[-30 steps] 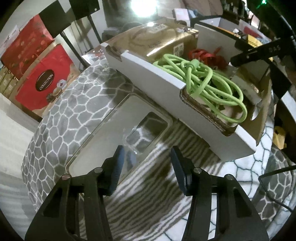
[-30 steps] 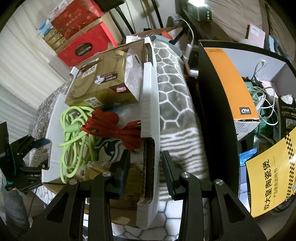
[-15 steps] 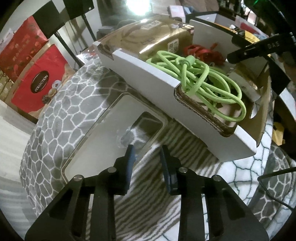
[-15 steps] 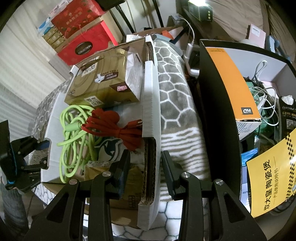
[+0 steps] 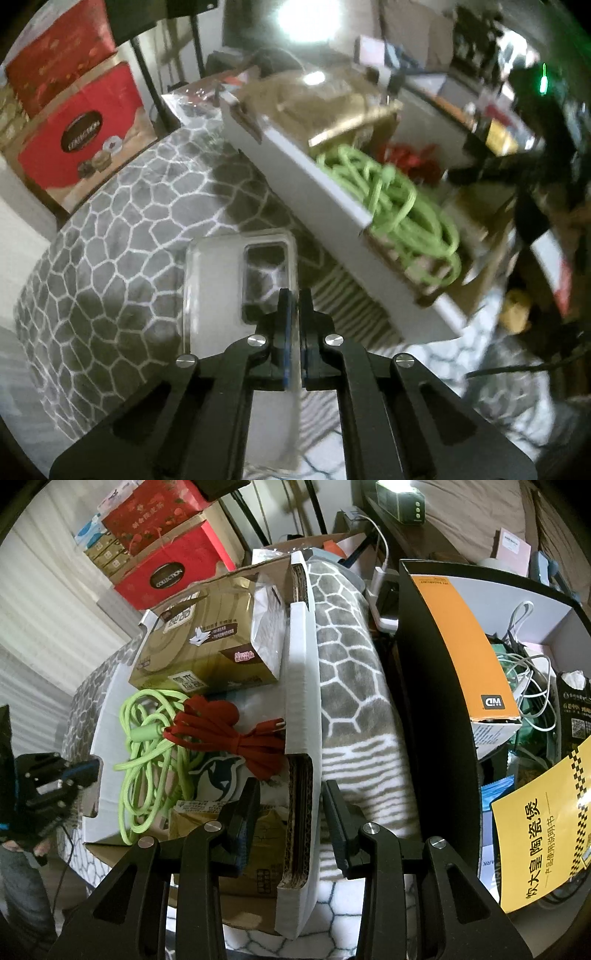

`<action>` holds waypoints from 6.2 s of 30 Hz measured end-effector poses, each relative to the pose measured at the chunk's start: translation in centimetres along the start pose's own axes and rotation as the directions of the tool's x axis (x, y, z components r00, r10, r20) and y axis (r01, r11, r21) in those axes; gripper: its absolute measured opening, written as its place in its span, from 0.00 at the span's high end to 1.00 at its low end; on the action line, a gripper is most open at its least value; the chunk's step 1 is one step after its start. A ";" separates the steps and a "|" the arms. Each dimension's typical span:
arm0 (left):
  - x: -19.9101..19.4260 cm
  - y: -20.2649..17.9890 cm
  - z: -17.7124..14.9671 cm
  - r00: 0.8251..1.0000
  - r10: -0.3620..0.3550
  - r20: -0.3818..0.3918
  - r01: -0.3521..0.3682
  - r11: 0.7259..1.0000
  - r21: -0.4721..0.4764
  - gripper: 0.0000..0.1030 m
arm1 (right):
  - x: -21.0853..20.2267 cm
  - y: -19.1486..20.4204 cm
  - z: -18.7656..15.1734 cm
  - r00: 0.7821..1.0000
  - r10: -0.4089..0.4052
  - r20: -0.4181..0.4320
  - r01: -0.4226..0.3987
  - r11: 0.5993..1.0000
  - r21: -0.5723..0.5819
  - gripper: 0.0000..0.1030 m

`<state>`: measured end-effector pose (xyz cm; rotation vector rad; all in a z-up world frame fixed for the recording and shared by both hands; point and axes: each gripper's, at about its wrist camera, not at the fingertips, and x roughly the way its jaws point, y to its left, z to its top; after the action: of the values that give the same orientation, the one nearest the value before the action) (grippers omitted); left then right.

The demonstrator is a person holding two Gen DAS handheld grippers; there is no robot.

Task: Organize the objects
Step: 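Grasp the clear plastic phone case edge with the left gripper, then lift the clear phone case and rotate it upright with the left gripper, then lower the clear phone case into the cardboard box and open the left gripper, then withdraw the open left gripper up from the cardboard box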

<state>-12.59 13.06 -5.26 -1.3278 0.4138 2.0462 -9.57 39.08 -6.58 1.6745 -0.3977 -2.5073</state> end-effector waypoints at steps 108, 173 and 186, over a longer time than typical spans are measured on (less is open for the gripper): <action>7.1 -1.7 6.3 0.789 -0.473 0.393 0.614 0.599 -0.513 0.90 | -1.2 -1.6 -0.2 0.999 0.044 0.017 -0.045 0.995 0.090 0.61; -0.8 -1.4 5.2 0.978 -0.119 0.173 0.178 0.904 -0.389 0.37 | -2.1 -1.5 0.4 0.998 -0.007 0.067 0.001 0.996 0.090 0.60; 1.6 0.7 4.1 0.984 -0.133 0.122 0.173 0.884 -0.433 0.37 | -4.8 0.6 -0.1 0.989 -0.069 0.131 0.064 0.997 0.045 0.57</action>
<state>-16.31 15.47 -4.97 -1.4642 -0.2122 2.1288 -7.63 39.55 -2.20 1.5643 -0.4142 -2.6864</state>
